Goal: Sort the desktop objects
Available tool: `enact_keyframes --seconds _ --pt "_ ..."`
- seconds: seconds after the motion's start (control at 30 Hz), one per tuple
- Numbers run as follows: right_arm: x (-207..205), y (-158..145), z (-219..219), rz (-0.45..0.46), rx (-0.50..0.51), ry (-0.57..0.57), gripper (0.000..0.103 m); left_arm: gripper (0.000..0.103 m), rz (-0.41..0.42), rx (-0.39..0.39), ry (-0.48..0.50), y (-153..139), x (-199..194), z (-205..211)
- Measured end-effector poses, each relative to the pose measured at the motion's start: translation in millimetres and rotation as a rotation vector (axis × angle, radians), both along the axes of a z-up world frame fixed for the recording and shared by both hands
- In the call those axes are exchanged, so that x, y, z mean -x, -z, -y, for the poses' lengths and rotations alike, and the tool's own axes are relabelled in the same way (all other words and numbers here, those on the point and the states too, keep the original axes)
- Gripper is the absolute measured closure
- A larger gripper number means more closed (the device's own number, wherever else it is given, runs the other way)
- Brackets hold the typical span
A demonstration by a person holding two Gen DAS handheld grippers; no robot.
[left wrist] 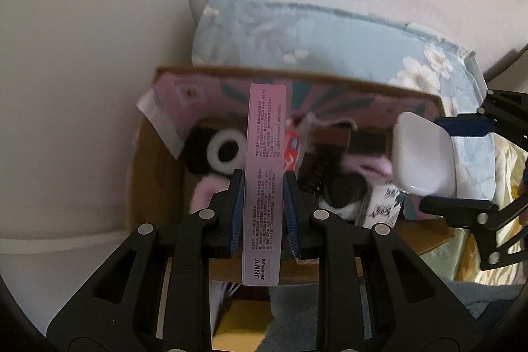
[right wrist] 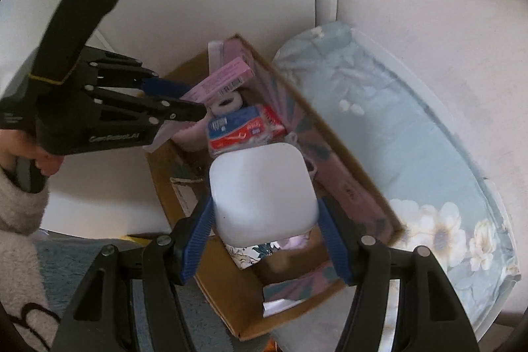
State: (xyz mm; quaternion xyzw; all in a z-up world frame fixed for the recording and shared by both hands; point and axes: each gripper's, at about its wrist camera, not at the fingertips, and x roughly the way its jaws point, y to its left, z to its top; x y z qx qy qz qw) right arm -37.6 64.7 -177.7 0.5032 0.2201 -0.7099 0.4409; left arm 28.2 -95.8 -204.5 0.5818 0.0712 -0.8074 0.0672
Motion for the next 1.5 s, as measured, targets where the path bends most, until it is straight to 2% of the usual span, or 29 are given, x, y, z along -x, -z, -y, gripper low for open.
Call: enact_keyframes --seconds 0.23,0.33,0.4,0.43,0.47,0.5,0.57,0.63,0.7,0.8,0.87,1.0,1.13,1.5 --pt "1.2 14.9 13.1 0.014 -0.022 0.025 0.043 0.082 0.000 -0.019 0.016 10.0 -1.3 3.7" --pt "4.1 21.4 20.5 0.020 -0.036 0.036 0.039 0.080 -0.015 -0.073 0.030 5.8 -1.3 5.1" --pt "6.8 25.7 22.1 0.053 -0.053 0.052 0.025 0.058 -0.006 -0.106 0.023 4.4 -0.9 7.2" --pt "7.5 26.8 20.9 0.062 -0.048 0.063 0.023 0.026 -0.005 -0.103 0.014 3.4 -0.9 8.2" --pt "7.5 25.7 19.6 0.060 -0.038 0.069 0.022 0.003 -0.023 -0.082 -0.003 -0.2 -2.1 8.7" --pt "7.6 24.7 18.0 0.058 -0.029 0.078 0.022 0.000 -0.044 -0.067 -0.009 -3.9 -3.8 9.0" --pt "8.5 23.1 13.5 0.061 -0.024 0.108 0.020 0.000 -0.058 -0.052 -0.008 -10.8 -5.1 8.8" --pt "9.3 20.3 7.5 0.061 -0.013 0.145 0.014 0.000 -0.057 -0.027 -0.019 -13.5 -4.6 9.6" --pt "10.4 16.0 0.7 0.070 0.019 0.182 0.002 0.000 -0.062 0.012 -0.028 -16.7 -3.5 9.6" --pt "11.6 5.5 -11.2 0.080 0.081 0.247 0.001 0.000 -0.053 0.079 -0.043 -18.7 -1.0 8.1" --pt "12.0 -0.6 -16.8 0.068 0.080 0.284 0.001 0.000 -0.052 0.097 -0.044 -20.8 0.1 6.0" --pt "13.3 -12.4 -31.9 0.035 0.082 0.378 0.001 0.000 -0.073 0.058 -0.039 -29.2 4.0 -0.5" --pt "13.6 -26.3 -50.4 -0.015 0.077 0.482 0.001 0.000 -0.104 0.061 -0.022 -43.6 14.1 -12.7" --pt "12.8 -71.4 -111.4 -0.119 0.013 0.796 0.001 0.000 -0.274 0.030 0.063 -110.8 44.7 -50.9"
